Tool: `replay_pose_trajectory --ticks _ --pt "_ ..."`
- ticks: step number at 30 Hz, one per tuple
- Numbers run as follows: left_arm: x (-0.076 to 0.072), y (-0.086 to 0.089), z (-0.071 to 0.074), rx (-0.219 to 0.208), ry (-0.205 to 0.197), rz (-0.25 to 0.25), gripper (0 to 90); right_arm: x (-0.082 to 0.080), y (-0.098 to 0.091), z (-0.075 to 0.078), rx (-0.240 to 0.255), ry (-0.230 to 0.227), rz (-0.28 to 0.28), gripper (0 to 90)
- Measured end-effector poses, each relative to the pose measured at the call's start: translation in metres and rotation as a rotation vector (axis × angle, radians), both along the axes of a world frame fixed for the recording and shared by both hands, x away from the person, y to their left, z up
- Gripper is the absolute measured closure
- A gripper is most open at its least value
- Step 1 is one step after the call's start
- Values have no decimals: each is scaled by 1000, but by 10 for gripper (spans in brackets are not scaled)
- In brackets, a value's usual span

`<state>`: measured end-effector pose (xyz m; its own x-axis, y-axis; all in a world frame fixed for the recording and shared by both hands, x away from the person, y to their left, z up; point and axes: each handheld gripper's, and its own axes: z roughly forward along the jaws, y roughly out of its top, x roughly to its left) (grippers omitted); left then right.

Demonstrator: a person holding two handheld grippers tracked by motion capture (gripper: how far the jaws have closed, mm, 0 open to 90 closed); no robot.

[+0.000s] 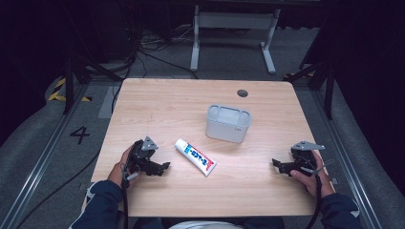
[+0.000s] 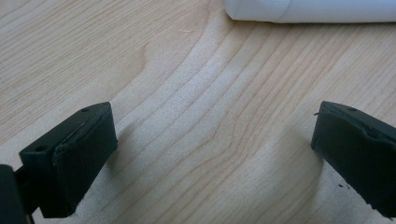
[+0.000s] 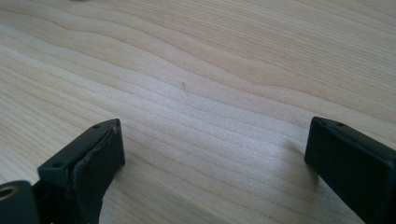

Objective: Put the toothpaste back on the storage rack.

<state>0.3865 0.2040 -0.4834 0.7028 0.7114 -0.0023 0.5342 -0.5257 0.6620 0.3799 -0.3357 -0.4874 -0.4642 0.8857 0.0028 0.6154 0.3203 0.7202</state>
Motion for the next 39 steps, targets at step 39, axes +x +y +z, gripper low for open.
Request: replay_pose_trajectory --ticks 39 --pt "18 -87 64 280 -38 -605 238 3 -4 0 -4 6 84 39"
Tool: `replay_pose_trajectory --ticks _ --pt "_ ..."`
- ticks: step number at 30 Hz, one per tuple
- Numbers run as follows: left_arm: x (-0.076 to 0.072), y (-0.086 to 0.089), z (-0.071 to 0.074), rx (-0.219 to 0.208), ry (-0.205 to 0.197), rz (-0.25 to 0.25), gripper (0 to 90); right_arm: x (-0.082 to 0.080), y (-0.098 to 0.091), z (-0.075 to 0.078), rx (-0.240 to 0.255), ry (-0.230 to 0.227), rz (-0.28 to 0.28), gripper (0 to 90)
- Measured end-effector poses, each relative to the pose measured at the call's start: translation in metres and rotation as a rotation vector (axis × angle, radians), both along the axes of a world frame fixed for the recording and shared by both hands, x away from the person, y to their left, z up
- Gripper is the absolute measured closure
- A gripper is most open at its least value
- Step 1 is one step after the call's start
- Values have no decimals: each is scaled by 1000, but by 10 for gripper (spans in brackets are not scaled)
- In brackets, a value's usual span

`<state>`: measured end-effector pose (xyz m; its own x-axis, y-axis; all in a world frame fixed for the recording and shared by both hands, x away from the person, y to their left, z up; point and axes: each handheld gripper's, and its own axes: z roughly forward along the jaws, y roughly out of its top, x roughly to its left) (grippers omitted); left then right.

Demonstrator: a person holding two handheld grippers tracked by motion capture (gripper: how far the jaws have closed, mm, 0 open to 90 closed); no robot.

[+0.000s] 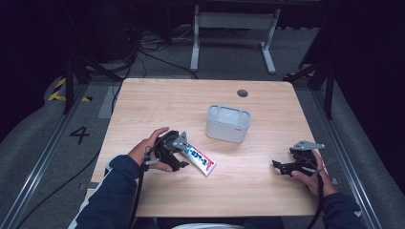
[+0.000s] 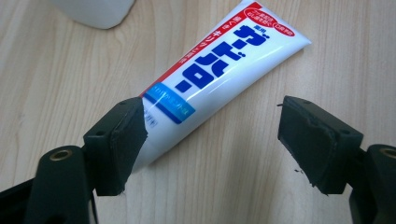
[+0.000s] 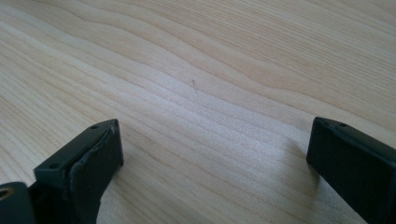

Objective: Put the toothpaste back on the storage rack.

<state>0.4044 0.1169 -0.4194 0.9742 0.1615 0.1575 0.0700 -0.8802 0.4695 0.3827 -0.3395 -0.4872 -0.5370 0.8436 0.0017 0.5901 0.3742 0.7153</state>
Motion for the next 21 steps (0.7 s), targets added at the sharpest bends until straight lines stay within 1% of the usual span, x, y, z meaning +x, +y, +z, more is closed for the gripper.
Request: replay_pose_trajectory --ticks 2,4,7,9,10,11,13,15,17,18,20,21 --pt "3 -6 -3 29 6 -19 229 0 0 0 2 1 2 39" --pt "7 -13 -7 33 30 -27 223 0 0 0 -1 0 5 38" --pt "13 -21 -7 51 33 -49 200 0 0 0 -1 0 5 38" --pt "15 -27 -7 42 35 -59 196 0 0 0 3 -1 4 38" --pt "17 -32 -9 43 44 -77 194 0 0 0 2 -1 4 38" --pt "17 -32 -9 43 44 -77 195 0 0 0 2 -1 4 38" --pt "20 -38 -13 58 60 -99 195 0 0 0 3 -2 4 38" --pt "22 -43 -18 84 72 -101 173 -1 0 0 2 -2 5 38" --pt "23 -47 -22 97 88 -102 162 -1 0 0 3 -2 6 38" --pt "23 -49 -24 105 90 -106 157 -1 0 0 3 -2 7 38" --pt "24 -52 -26 103 94 -129 148 -1 0 0 4 -3 8 38" --pt "23 -53 -27 95 109 -126 148 -1 0 0 4 -3 9 38"
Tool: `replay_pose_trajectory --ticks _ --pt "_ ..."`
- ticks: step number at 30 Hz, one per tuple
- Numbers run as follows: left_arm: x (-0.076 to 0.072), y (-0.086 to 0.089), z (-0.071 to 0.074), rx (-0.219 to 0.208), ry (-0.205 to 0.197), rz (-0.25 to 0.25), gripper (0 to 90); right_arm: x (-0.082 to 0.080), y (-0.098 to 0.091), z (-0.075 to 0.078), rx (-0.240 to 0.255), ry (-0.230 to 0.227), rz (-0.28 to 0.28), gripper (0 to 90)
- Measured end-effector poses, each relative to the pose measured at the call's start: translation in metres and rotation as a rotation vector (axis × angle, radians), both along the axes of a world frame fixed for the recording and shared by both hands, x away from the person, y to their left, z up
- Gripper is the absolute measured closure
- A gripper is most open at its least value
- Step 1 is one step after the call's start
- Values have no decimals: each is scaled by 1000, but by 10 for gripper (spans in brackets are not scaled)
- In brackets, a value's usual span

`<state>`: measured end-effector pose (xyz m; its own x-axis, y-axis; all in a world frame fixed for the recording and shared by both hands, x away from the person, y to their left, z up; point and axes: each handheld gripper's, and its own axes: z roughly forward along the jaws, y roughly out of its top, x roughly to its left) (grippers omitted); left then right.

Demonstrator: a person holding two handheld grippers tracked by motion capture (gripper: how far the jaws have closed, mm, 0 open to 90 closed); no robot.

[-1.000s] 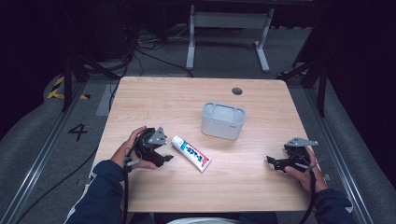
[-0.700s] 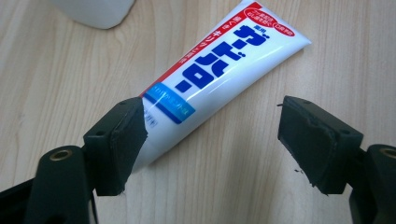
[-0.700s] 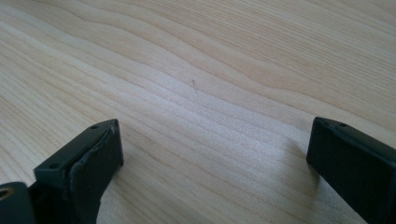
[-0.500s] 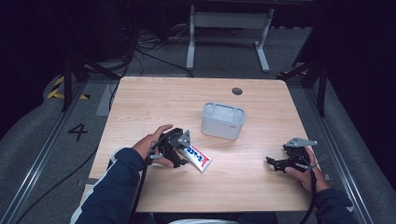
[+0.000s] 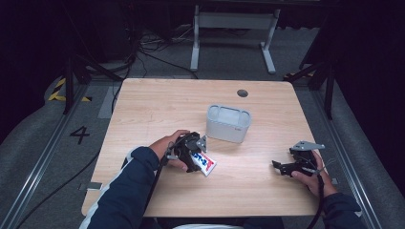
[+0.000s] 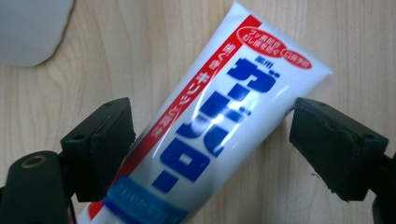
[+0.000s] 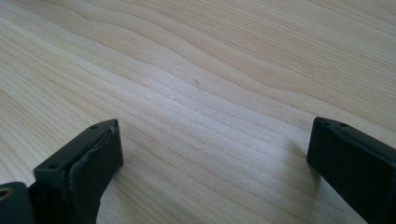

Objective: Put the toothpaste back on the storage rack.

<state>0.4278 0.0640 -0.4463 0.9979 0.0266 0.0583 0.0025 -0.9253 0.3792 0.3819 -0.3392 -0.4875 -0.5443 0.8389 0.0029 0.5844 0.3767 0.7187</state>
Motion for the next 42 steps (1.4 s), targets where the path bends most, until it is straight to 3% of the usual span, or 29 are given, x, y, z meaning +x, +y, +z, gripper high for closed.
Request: replay_pose_trajectory --ticks 4,7,10,15,17,18,22,26,30,42 --pt "-3 -5 -2 5 25 -13 153 0 0 0 -1 0 4 38" --pt "-7 -10 -4 77 44 -35 162 0 0 0 0 1 5 37" --pt "-9 -10 -5 103 84 -53 177 -1 0 0 0 2 9 38" --pt "-10 -8 -4 114 94 -56 176 -1 0 0 0 3 12 38" --pt "-11 -12 -3 142 89 -61 180 -1 0 0 0 3 15 38" --pt "-12 -16 -1 180 85 -82 203 0 0 0 -2 2 20 38" --pt "-12 -19 1 202 81 -106 243 0 0 0 0 3 22 38" --pt "-12 -15 2 185 85 -101 341 -1 1 0 1 2 28 38" --pt "-12 -13 4 204 78 -109 395 -1 1 0 0 3 31 38" --pt "-12 -19 4 243 85 -97 383 -1 1 0 -2 3 36 32"
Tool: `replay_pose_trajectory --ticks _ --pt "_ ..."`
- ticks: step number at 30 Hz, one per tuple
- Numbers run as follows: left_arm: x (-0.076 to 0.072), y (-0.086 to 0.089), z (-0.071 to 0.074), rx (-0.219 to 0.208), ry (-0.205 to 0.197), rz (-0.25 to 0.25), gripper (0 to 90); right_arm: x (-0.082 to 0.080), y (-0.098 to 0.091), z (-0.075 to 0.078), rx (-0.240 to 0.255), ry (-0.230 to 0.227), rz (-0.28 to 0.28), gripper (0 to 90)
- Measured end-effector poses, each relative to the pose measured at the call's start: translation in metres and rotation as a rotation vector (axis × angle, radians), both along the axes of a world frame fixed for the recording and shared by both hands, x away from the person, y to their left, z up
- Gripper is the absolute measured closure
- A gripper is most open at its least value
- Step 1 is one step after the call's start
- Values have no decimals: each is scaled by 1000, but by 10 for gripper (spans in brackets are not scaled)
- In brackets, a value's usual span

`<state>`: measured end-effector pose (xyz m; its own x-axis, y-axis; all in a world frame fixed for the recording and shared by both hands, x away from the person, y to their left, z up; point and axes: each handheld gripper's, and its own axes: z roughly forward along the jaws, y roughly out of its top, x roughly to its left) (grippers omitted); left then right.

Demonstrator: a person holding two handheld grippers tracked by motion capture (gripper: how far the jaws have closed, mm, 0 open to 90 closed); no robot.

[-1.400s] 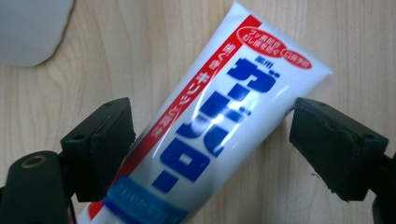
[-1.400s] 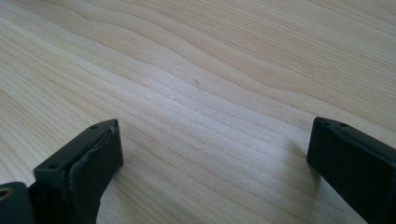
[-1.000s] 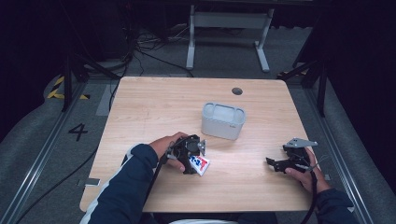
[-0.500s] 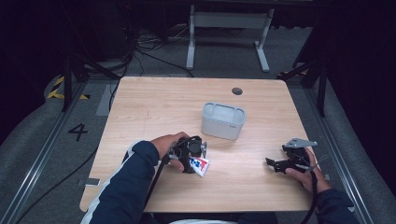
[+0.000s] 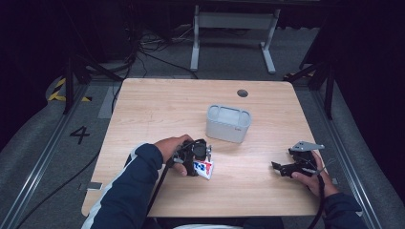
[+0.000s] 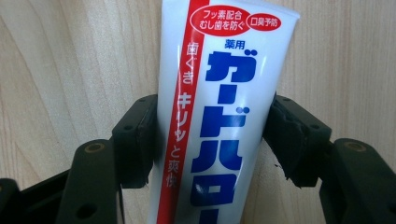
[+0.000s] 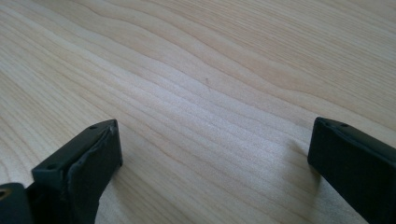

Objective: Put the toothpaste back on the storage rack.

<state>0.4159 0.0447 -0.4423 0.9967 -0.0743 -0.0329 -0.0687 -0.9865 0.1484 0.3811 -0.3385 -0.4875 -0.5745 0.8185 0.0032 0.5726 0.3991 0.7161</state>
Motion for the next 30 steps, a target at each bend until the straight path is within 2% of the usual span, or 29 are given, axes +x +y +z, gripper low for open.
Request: replay_pose_trajectory --ticks 7,11,16,19,23,24,27,28,30 --pt "-1 -2 1 10 -8 -9 400 0 0 0 -1 1 3 32" --pt "-2 -1 2 13 -7 11 430 0 0 0 2 1 3 32" --pt "-10 3 3 -13 -47 53 463 -1 0 0 0 1 4 32" --pt "-11 9 5 -59 -58 81 505 -1 0 0 0 1 6 32" --pt "-13 24 13 -201 -52 141 539 -1 0 0 0 1 6 32" --pt "-13 24 13 -201 -52 141 546 -1 0 0 0 2 6 31" --pt "-15 30 17 -261 -88 167 568 -1 0 0 1 2 7 30" --pt "-16 33 18 -295 -83 190 575 -1 0 0 0 2 6 30" --pt "-17 37 20 -335 -69 200 581 -1 0 0 1 2 6 30"
